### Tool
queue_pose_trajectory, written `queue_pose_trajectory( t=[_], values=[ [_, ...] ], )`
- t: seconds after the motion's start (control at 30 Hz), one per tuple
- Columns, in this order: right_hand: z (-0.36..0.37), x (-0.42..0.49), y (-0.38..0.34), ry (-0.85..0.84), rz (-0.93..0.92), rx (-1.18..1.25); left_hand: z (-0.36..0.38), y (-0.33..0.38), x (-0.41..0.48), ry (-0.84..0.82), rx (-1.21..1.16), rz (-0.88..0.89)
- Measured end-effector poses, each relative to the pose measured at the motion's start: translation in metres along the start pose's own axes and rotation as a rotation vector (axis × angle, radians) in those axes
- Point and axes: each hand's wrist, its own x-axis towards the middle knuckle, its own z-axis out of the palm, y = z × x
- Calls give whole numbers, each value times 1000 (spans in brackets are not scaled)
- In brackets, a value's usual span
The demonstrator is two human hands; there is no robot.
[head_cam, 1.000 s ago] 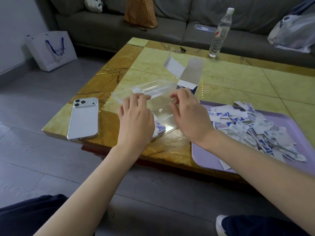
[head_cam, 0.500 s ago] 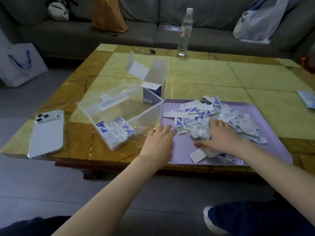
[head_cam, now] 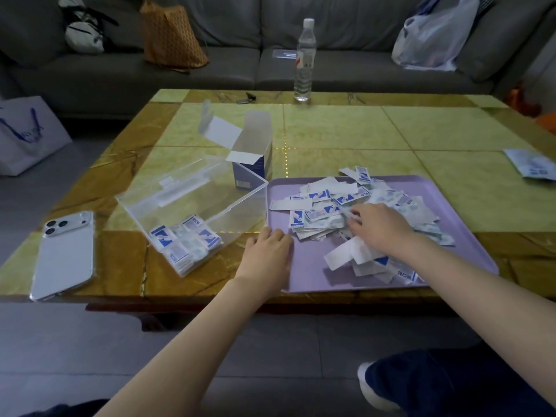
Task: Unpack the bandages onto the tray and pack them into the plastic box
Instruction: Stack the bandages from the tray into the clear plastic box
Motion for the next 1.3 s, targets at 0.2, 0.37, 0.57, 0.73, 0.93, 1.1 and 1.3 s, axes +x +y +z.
queue_pose_trajectory(
  t=[0.2,0.37,0.57,0.73,0.93,1.1,1.3],
  values=[
    [-17,-4,-14,86,39,12,-4,2,5,-59,-34,-31],
    [-15,-9,-37,263,-97,32,-13,11,16,22,-216,-136],
    [2,-15,-64,279,-170,77,-24,30,26,174,-940,-266],
    [-3,-33,-74,247,-286,132,-36,36,20,211,-1272,-399],
    [-8,-52,-67,152,-398,219,-38,26,6,162,-1479,-416],
    [-18,-60,-62,183,-406,242,-42,25,0,169,-1345,-369],
    [-28,-59,-54,154,-254,322,-44,31,-5,212,-1131,-283]
  ],
)
